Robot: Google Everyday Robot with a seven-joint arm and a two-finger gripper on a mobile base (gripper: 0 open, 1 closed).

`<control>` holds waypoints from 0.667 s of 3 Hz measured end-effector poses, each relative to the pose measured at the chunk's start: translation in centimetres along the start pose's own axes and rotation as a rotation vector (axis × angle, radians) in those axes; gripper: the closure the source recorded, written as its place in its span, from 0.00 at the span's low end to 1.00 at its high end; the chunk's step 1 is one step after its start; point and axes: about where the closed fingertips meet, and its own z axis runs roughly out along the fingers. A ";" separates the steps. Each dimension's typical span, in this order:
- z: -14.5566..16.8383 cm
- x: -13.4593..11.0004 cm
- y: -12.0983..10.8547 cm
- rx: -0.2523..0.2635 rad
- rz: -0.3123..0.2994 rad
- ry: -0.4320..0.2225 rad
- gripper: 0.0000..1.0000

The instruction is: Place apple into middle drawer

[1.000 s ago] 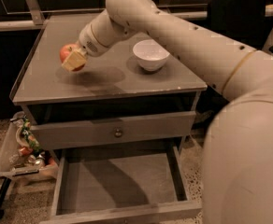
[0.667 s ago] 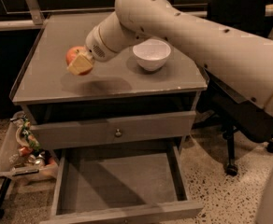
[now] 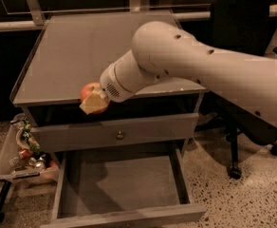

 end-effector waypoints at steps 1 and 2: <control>0.6 1.9 0.5 -0.010 0.010 0.032 1.00; -0.1 2.0 0.8 0.000 0.011 0.031 1.00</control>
Offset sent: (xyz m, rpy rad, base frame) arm -0.0206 -0.0171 -0.0175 -0.0336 0.0284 -0.0226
